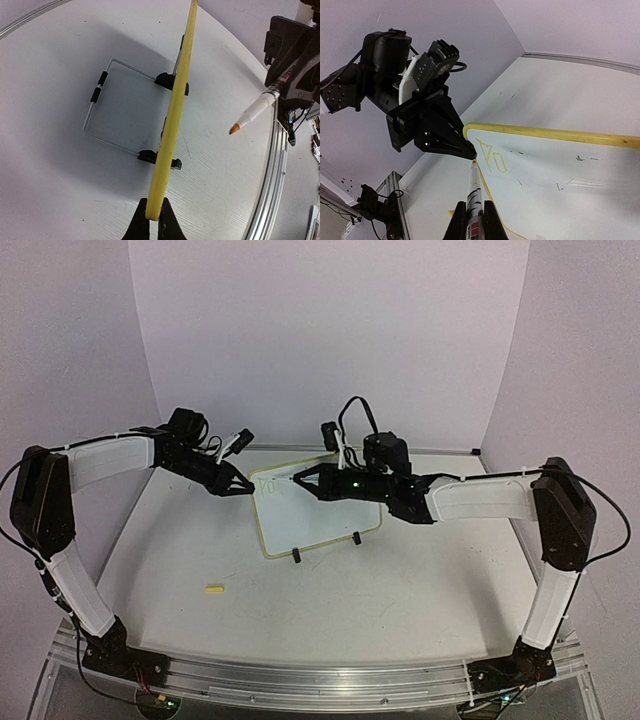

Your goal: Write a sentence on the whiteboard

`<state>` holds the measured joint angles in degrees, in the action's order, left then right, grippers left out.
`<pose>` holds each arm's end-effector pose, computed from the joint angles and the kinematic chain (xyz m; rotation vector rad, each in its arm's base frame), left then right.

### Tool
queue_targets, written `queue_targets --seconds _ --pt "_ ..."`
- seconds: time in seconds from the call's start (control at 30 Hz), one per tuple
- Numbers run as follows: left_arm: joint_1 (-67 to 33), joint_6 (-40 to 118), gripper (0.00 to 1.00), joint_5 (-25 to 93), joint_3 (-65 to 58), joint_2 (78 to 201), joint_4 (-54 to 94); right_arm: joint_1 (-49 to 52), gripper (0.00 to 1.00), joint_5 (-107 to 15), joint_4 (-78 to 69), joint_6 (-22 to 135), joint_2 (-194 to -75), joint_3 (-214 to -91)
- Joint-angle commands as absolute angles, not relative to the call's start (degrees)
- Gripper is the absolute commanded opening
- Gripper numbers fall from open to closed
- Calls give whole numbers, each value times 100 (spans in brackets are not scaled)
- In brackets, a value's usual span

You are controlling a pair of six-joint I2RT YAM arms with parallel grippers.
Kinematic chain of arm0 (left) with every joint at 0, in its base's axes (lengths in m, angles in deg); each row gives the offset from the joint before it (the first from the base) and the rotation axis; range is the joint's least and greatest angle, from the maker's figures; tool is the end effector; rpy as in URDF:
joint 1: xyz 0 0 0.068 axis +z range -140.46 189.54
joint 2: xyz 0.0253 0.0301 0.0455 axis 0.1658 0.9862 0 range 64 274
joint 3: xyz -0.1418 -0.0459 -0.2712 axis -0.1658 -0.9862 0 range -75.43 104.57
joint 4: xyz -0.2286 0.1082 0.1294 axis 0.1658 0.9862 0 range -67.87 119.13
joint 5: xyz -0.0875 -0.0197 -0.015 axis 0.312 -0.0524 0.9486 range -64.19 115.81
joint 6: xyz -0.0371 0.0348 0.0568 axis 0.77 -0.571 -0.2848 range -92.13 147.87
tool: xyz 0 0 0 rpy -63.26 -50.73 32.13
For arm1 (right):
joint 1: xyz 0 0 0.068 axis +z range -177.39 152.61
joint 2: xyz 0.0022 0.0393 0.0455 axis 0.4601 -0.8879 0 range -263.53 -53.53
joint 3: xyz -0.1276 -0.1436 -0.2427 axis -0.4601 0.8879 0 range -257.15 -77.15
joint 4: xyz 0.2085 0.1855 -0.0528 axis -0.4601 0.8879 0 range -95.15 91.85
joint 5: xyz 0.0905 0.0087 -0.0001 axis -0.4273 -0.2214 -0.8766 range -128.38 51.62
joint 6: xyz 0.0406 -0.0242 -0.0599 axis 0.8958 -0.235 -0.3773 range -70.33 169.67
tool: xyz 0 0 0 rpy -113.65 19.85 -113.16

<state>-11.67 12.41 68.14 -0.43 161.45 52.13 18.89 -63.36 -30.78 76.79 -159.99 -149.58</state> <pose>0.3617 -0.1870 0.2688 1.0392 2.1464 -0.9544 0.3212 0.3753 0.2827 -0.6597 1.7728 1.2885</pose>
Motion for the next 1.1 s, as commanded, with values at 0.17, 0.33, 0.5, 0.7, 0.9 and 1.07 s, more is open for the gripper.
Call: queue_targets --seconds 0.17,0.33,0.5,0.7,0.9,1.07 --pt "-1330 1073 0 6484 51 16223 5471 1883 0 -5940 -3245 7659 -16156 -15132" --pt "-1331 1072 0 6475 44 16201 5474 1872 0 -5735 -3263 7732 -16174 -15109" --pt "-1337 1065 0 6475 47 16198 5473 1868 0 -5736 -3261 7791 -16272 -15149" --pt "-1347 1062 0 6475 51 16187 5481 1866 0 -5667 -3266 7857 -16336 -15176" --pt "-1349 1058 0 6466 51 16187 5482 1863 0 -5549 -3265 7883 -16378 -15194" --pt "-1349 1053 0 6466 51 16183 5486 1865 0 -5739 -3173 7820 -16497 -15346"
